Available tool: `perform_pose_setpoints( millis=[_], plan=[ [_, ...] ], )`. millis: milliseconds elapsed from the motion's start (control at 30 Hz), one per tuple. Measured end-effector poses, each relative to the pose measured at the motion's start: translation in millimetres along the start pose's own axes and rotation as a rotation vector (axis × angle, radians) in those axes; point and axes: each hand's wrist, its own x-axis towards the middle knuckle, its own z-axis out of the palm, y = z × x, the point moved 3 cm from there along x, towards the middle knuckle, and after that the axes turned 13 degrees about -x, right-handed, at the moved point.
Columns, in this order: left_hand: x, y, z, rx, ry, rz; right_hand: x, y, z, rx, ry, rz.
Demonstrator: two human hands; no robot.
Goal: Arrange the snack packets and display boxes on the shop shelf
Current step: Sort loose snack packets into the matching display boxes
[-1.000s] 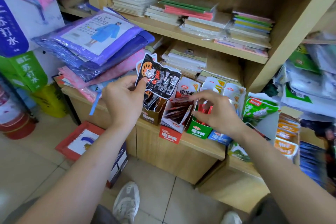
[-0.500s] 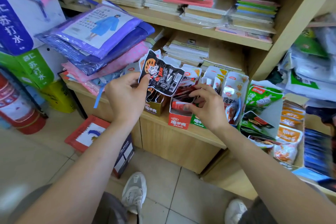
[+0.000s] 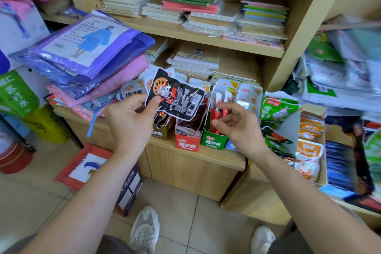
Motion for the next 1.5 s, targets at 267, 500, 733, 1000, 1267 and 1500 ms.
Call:
perform_pose_setpoints(
  millis=[267, 500, 733, 1000, 1267, 1500],
  plan=[
    [-20.5, 4.5, 36.9, -0.309, -0.187, -0.364, -3.4, -9.4, -25.8, 0.240, -0.148, 0.069],
    [-49.0, 18.0, 90.6, -0.384, -0.381, -0.469, -23.7, 9.2, -60.4, 0.403, -0.002, 0.185],
    [-88.1, 36.7, 143.6, -0.494, -0.690, -0.601, -60.5, 25.5, -105.9, 0.543, 0.162, 0.305],
    [-118.6, 35.7, 198.5, -0.484, -0.578, -0.674, -103.2, 53.4, -187.3, 0.452, 0.443, 0.403],
    [-157.1, 52.6, 259.6, -0.488, -0.693, -0.633, -169.1, 69.2, -292.2, -0.026, 0.800, 0.325],
    [-178.6, 74.8, 297.7, -0.445, -0.730, -0.494, -207.5, 86.7, -334.4, -0.284, 0.987, 0.365]
  ],
)
